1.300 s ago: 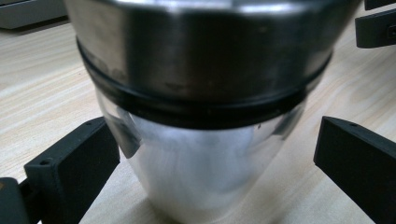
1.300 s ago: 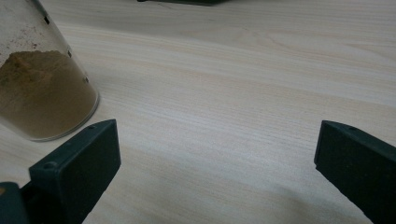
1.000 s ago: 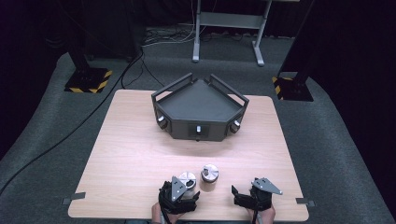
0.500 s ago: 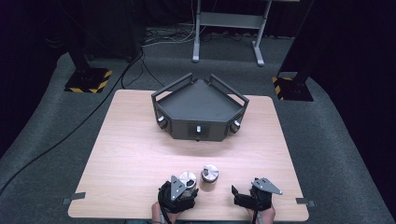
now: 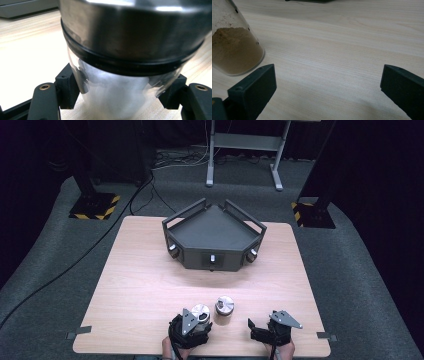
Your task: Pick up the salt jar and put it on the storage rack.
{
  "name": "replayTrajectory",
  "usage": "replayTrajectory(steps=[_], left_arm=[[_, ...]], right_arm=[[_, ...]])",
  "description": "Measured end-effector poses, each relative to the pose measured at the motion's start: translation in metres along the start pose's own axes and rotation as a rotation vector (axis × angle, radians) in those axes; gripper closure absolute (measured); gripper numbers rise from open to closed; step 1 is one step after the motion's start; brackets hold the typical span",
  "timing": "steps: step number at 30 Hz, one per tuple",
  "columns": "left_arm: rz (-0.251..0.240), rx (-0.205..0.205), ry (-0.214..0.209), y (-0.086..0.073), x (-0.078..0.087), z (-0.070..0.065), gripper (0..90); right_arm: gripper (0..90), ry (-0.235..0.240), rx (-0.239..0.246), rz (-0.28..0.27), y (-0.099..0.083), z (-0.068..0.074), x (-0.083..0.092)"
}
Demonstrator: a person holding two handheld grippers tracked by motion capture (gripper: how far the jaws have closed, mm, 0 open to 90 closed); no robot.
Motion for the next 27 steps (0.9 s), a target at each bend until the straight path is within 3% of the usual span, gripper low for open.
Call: replayTrajectory(steps=[27], left_arm=[[-0.013,0.007,0.030,0.002,0.012,0.009,31.3]], right_arm=[[0.0,0.001,-0.001,0.005,0.001,0.000,0.000]])
Point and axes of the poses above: each handheld gripper's, and its own axes: x roughly backward along the jaws, y roughly out of its top, z roughly to its left, the point moved 3 cm from there along -x, roughly forward along the jaws, and after that the axes turned 4 degrees about -x, right-handed, at the moved point
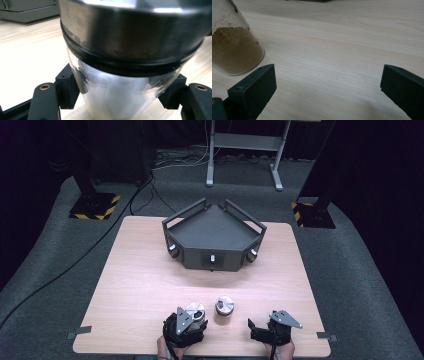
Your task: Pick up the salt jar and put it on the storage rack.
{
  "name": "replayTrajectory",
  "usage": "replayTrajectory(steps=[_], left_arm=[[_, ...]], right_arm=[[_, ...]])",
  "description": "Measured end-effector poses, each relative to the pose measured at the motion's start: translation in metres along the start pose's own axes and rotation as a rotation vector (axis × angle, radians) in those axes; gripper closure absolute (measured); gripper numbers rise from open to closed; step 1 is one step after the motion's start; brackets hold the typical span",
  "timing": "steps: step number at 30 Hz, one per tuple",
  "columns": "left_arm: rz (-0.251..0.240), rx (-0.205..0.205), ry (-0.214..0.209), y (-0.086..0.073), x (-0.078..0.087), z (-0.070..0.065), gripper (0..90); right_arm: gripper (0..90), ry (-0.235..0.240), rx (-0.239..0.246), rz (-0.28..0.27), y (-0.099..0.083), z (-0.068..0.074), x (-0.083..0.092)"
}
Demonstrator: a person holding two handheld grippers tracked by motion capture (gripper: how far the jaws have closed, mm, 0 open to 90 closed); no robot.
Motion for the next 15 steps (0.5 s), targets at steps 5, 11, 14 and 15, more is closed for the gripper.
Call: replayTrajectory(steps=[5,11,14,15], left_arm=[[-0.003,0.001,0.009,0.0004,0.0020,0.0027,31.3],[-0.003,0.003,0.019,0.0010,0.0042,0.0071,31.3],[-0.003,0.003,0.023,0.0015,0.0052,0.0094,31.3],[-0.006,0.005,0.025,0.0014,0.0055,0.0100,31.3]], right_arm=[[0.0,0.000,0.000,0.001,0.0001,0.0000,-0.0001],[0.0,0.001,-0.001,0.001,0.0002,-0.0002,-0.0001],[0.0,0.001,0.000,0.002,0.0002,-0.0001,-0.0001],[0.0,0.000,-0.001,0.002,0.0003,-0.0001,-0.0002]])
Point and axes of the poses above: each handheld gripper's, and its own axes: x roughly backward along the jaws, y roughly out of its top, z roughly to its left, the point moved 3 cm from there along -x, roughly forward along the jaws, and after that the axes turned 4 degrees about -x, right-handed, at the moved point
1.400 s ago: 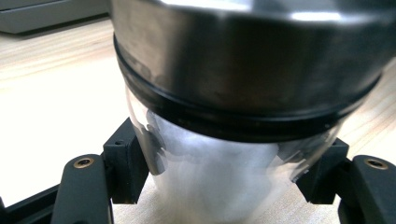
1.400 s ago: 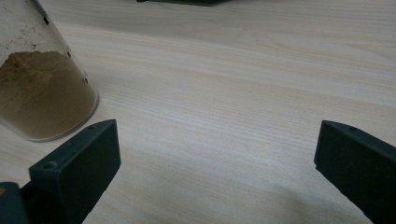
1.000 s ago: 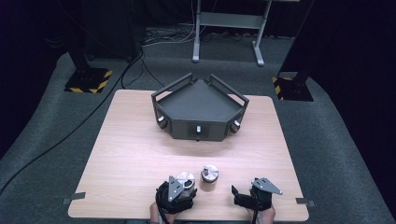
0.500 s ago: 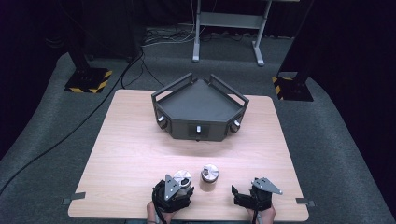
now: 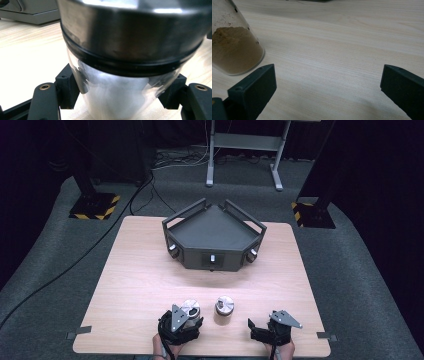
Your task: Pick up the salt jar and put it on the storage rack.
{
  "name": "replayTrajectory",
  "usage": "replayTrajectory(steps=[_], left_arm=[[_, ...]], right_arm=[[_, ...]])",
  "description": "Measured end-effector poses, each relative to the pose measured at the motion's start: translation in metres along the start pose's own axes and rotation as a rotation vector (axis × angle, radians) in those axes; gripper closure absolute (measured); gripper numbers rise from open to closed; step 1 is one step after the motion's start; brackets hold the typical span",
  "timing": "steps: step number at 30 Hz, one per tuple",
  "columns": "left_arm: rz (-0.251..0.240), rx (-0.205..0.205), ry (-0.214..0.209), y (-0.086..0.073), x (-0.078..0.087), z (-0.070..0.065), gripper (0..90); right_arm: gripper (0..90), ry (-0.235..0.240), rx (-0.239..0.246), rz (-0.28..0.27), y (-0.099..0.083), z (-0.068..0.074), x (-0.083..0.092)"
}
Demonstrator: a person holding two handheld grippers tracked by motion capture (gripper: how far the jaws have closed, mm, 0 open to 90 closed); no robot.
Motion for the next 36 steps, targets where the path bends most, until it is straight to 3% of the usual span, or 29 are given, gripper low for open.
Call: replayTrajectory(steps=[36], left_arm=[[-0.019,0.004,0.039,0.014,0.004,0.027,31.4]], right_arm=[[0.0,-0.002,0.004,0.006,0.001,0.001,-0.001]])
Point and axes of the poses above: each handheld gripper's, and its own axes: x roughly backward along the jaws, y roughly out of its top, z roughly to its left, the point moved 3 cm from there along -x, roughly forward along the jaws, and after that the axes turned 4 degrees about -x, right-handed, at the moved point
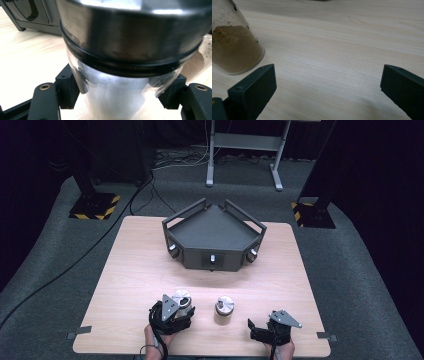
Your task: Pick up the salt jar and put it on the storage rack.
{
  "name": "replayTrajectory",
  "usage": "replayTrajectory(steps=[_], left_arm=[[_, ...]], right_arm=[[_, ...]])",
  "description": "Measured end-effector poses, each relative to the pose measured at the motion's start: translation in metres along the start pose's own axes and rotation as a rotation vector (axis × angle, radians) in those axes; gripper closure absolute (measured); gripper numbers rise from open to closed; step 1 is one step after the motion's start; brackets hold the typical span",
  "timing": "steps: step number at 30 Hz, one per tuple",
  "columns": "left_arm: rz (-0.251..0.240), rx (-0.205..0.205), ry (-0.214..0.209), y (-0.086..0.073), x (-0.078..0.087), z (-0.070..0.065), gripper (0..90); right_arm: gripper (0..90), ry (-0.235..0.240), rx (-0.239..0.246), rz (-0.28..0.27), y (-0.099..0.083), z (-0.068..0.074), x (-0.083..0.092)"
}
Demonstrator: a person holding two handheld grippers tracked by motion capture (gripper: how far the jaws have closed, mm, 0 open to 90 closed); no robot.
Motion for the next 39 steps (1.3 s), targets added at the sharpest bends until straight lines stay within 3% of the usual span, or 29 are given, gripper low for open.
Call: replayTrajectory(steps=[39], left_arm=[[-0.006,-0.004,0.019,0.018,-0.007,0.023,31.4]], right_arm=[[0.0,-0.003,0.003,0.008,0.001,0.001,-0.001]])
Point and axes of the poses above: each handheld gripper's, and its own axes: x roughly backward along the jaws, y roughly out of its top, z roughly to its left, the point moved 3 cm from there along -x, roughly forward along the jaws, and after that the axes turned 4 degrees about -x, right-handed, at the moved point
